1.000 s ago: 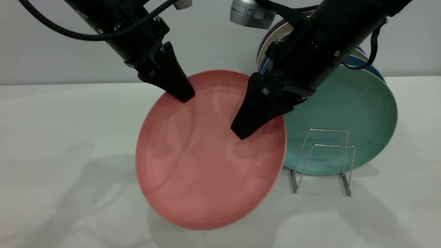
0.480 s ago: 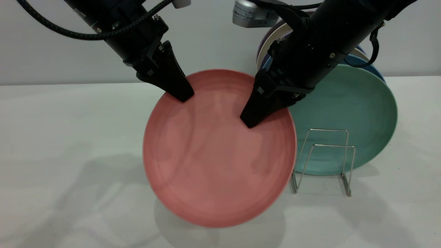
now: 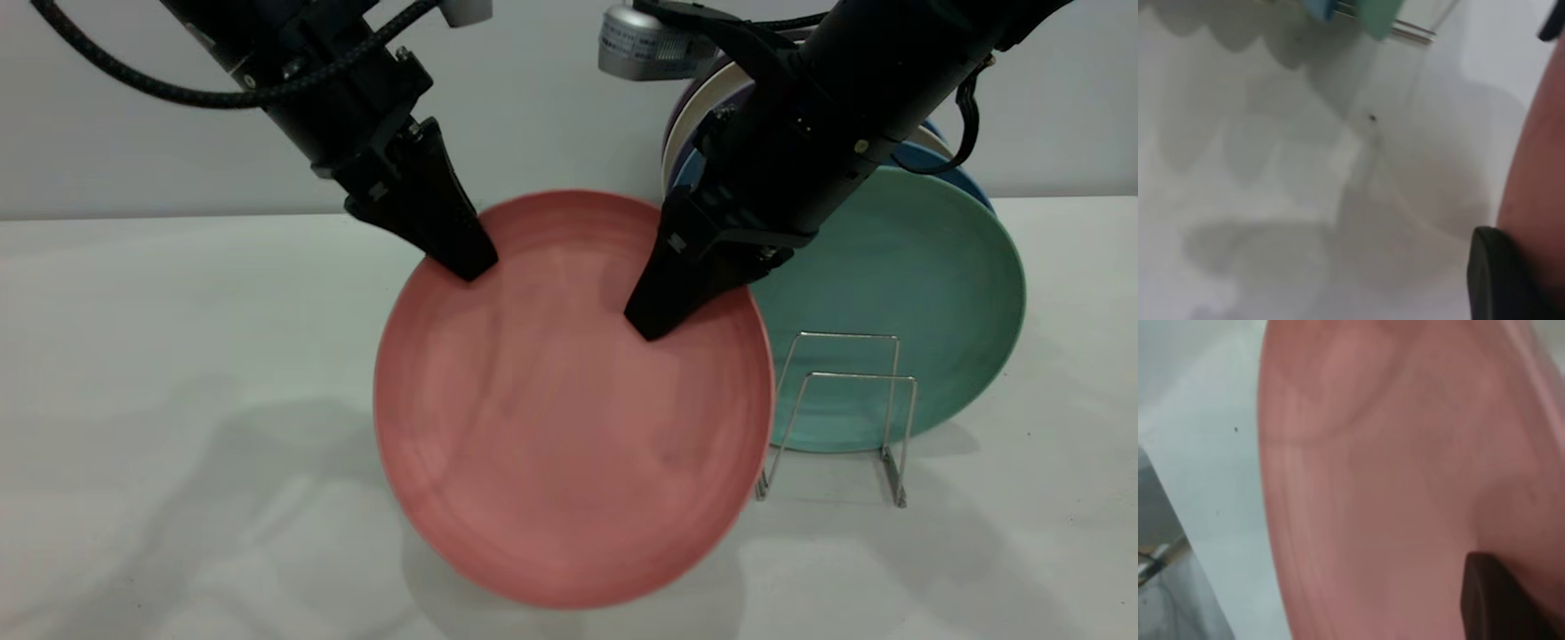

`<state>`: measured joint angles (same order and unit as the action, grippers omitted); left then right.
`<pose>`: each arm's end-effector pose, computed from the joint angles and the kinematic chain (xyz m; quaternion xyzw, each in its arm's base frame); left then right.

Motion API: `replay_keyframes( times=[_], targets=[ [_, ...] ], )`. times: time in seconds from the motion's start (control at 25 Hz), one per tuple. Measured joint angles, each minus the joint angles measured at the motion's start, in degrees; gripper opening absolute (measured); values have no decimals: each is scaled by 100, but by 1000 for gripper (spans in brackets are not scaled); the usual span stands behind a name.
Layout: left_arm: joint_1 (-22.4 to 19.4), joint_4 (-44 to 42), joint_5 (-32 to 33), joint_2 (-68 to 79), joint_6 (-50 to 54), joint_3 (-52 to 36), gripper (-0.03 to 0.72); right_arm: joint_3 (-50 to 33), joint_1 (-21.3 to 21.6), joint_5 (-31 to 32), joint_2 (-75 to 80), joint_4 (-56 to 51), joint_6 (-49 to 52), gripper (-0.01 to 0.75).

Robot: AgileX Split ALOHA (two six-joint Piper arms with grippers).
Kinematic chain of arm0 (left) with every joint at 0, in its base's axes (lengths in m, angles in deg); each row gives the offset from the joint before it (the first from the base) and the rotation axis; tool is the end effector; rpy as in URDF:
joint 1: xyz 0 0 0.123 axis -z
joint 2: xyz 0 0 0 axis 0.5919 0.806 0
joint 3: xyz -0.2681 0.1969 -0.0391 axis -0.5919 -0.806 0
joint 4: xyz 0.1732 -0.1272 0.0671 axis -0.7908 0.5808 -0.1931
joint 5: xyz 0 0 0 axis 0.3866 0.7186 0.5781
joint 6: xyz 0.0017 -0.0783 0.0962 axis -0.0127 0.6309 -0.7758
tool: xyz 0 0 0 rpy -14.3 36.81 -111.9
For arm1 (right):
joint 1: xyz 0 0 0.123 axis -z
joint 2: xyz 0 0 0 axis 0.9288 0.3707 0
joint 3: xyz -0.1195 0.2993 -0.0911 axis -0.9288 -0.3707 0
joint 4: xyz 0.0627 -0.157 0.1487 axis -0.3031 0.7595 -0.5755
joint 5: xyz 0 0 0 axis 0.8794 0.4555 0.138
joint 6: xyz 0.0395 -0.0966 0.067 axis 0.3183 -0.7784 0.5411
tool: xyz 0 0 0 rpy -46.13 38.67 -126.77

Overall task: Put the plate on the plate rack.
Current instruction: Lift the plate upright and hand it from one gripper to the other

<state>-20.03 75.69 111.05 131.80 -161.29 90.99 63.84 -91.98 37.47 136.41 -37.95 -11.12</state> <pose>0.3917 -0.1799 0.2041 0.5521 0.7820 -0.2133 0.1955 0.3480 0.2173 0.1940 -0.4179 0.8544 0.2415 0.1923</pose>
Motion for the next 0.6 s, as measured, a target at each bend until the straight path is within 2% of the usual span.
replay_keyframes(
  times=[0.32,0.44,0.6],
  targets=[
    [0,-542,185,0,887,0,505,0,-25,65,-5,468,111,102],
    [0,-942,206,0,1363,0,572,0,-25,87,-5,711,231,102],
    [0,-1458,340,0,1897,0,581,172,-25,240,-5,1246,576,102]
  ],
)
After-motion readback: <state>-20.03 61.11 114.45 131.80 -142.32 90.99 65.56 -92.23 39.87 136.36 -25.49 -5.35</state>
